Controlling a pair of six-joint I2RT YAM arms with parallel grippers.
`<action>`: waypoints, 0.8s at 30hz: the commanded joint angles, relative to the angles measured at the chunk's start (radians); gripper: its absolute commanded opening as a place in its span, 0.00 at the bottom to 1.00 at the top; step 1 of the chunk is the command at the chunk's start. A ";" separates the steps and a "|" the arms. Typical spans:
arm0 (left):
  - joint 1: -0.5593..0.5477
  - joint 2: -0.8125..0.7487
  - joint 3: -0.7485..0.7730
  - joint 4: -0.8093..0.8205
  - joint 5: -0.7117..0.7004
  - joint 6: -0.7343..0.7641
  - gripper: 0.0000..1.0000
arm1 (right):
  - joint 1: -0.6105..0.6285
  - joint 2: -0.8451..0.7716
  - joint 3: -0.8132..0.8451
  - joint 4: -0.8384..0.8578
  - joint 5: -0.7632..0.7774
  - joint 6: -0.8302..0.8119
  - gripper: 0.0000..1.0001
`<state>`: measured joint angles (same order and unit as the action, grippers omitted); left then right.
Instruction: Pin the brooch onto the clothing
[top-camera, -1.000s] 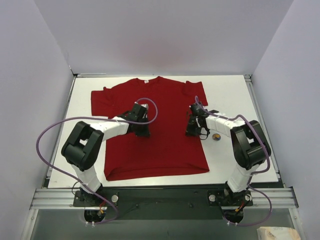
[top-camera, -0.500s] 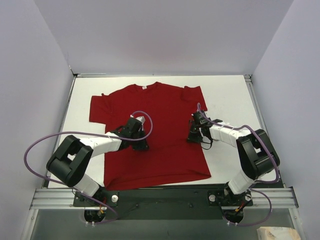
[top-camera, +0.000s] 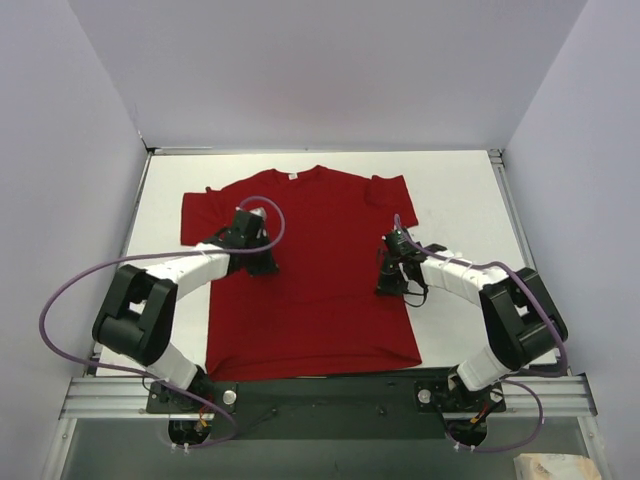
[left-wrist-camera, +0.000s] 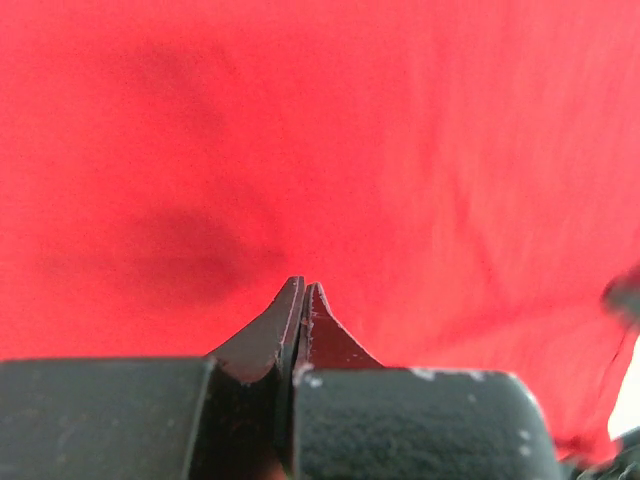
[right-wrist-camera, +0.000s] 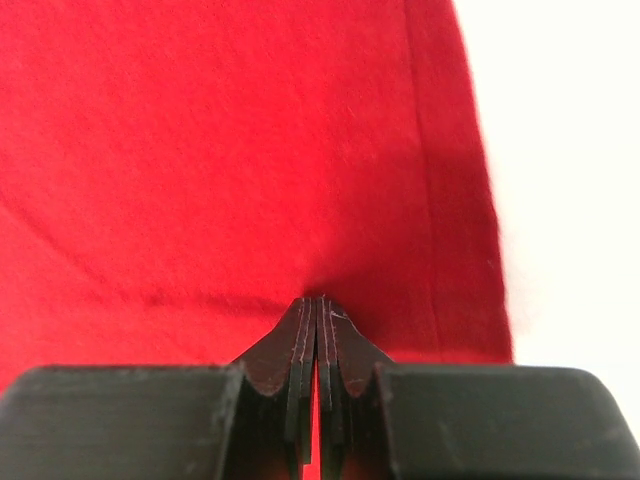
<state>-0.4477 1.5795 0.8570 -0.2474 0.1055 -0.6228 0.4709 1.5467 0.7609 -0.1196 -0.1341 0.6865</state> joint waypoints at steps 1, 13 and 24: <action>0.148 0.048 0.167 -0.053 -0.055 0.070 0.00 | 0.000 -0.080 0.009 -0.117 0.056 -0.007 0.00; 0.283 0.500 0.700 -0.265 -0.130 0.133 0.00 | -0.192 -0.122 0.087 -0.115 0.034 -0.073 0.00; 0.302 0.752 1.030 -0.414 -0.181 0.184 0.00 | -0.334 -0.152 0.068 -0.123 0.076 -0.111 0.01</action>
<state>-0.1505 2.2520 1.7718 -0.5728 -0.0483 -0.4812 0.1547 1.4117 0.8234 -0.2001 -0.0853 0.6048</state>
